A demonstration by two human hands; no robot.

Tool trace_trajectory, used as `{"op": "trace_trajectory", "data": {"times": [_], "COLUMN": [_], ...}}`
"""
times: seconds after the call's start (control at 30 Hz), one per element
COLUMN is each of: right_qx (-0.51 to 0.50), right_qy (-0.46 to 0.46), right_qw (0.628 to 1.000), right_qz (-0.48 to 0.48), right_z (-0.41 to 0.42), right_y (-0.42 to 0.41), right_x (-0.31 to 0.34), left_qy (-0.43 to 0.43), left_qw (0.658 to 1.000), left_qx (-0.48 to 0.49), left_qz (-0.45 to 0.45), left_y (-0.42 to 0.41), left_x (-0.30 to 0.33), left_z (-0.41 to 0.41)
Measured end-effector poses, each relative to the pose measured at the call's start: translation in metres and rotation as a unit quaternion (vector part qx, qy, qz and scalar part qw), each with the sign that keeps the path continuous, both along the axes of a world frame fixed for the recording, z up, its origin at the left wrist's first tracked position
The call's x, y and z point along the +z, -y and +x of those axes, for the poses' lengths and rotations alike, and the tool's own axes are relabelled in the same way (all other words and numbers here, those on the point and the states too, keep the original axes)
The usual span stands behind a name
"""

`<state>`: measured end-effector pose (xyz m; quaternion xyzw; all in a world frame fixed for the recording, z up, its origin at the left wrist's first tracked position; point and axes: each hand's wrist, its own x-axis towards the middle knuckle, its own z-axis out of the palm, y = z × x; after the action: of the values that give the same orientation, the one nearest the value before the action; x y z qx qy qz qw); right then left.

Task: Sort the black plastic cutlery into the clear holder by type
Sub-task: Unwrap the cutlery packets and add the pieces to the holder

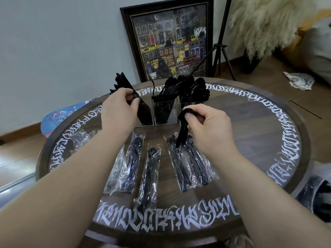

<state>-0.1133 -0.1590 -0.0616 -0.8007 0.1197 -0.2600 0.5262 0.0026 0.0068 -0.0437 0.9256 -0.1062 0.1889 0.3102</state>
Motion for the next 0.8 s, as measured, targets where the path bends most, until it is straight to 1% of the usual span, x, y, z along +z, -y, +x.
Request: {"op": "trace_trajectory", "data": {"times": [0.07, 0.17, 0.27, 0.33, 0.47, 0.57, 0.7, 0.8], "right_qx": [0.005, 0.017, 0.018, 0.014, 0.012, 0.008, 0.007, 0.019], "right_qy": [-0.001, -0.001, -0.001, 0.000, -0.006, -0.018, -0.032, -0.046], "right_qw": [1.000, 1.000, 1.000, 1.000, 1.000, 1.000, 0.999, 0.998], "right_qz": [0.010, 0.005, 0.001, -0.002, 0.002, -0.001, -0.017, -0.027], "right_z": [0.000, -0.003, -0.006, -0.008, -0.011, -0.012, -0.014, -0.016], "right_y": [-0.001, -0.004, -0.004, -0.004, -0.002, -0.001, 0.002, 0.001], "right_x": [0.000, 0.002, 0.003, 0.004, 0.008, 0.009, 0.012, 0.012], "left_qy": [0.025, 0.043, 0.002, -0.041, -0.071, -0.069, -0.069, -0.055], "left_qw": [0.999, 0.994, 0.980, 0.971, 0.963, 0.962, 0.958, 0.961], "left_qx": [-0.011, -0.093, -0.191, -0.229, -0.254, -0.259, -0.265, -0.253], "left_qz": [-0.047, -0.048, -0.046, -0.047, -0.053, -0.053, -0.086, -0.093], "left_y": [-0.001, 0.004, 0.015, 0.021, 0.027, 0.029, 0.028, 0.028], "left_x": [0.004, 0.009, 0.018, 0.021, 0.021, 0.020, 0.015, 0.012], "left_z": [-0.017, -0.045, -0.067, -0.074, -0.077, -0.076, -0.078, -0.080]}}
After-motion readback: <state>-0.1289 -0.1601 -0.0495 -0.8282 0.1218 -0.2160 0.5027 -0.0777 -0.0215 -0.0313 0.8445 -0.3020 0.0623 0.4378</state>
